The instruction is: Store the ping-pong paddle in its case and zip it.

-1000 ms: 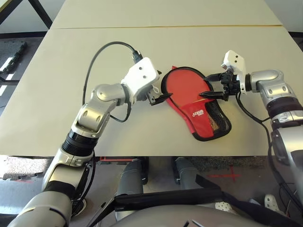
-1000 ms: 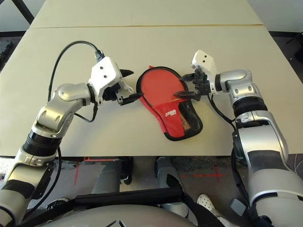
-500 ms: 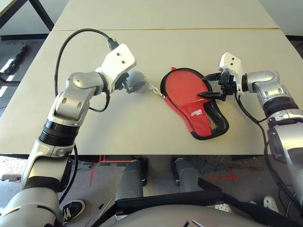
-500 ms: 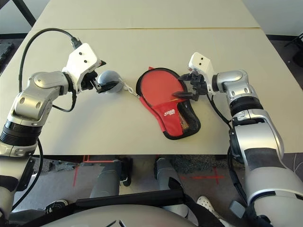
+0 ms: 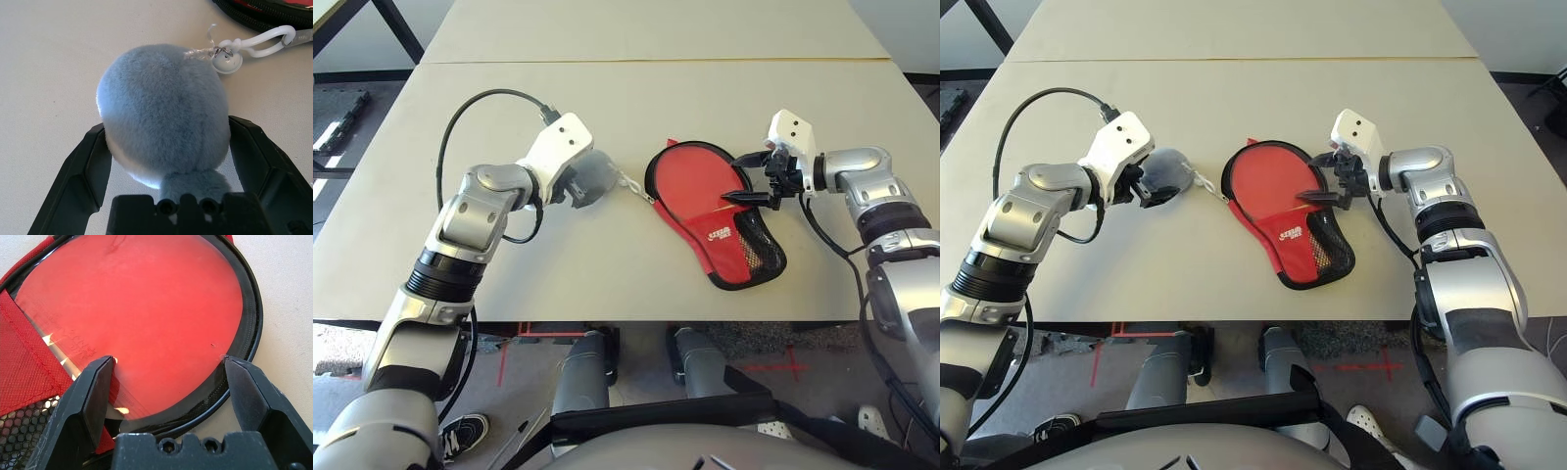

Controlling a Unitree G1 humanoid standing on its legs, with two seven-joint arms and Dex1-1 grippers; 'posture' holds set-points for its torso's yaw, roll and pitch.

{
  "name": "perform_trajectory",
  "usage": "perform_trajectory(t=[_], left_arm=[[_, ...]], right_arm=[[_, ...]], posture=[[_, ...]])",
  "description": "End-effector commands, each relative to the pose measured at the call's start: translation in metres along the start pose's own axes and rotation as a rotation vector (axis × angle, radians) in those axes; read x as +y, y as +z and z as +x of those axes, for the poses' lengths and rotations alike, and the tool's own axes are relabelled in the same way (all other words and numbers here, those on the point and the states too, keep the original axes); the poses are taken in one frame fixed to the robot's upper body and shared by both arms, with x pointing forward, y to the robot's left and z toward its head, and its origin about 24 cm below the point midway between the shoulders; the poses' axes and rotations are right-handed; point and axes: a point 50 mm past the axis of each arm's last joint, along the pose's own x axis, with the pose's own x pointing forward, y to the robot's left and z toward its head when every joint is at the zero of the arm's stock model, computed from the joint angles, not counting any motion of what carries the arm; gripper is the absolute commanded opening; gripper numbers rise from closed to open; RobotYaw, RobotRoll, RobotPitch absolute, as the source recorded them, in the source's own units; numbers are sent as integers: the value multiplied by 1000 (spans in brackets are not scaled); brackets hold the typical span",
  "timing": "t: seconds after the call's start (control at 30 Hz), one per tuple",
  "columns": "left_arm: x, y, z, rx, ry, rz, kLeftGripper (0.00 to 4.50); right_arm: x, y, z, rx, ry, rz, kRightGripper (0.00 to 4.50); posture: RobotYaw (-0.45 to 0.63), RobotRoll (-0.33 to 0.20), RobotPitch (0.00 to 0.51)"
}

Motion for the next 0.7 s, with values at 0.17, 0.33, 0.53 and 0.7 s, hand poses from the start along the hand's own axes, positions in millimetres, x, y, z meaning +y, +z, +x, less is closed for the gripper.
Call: perform_trajectory(t=[0.17, 0.33, 0.53, 0.7], left_arm=[[0, 3, 6, -5, -10, -24, 3096], [8, 10, 8, -11, 20, -12, 1260], [24, 18, 16, -6, 86, 30, 281], [36, 34, 34, -24, 136, 55, 280]], right_arm=[[14, -33, 7, 130, 35, 71, 4500], [16, -34, 7, 126, 39, 74, 4500], [18, -36, 7, 123, 41, 78, 4500], [19, -36, 7, 121, 46, 79, 4500]], posture=[[31, 0, 238], [24, 0, 238], [15, 0, 237], [10, 0, 238]])
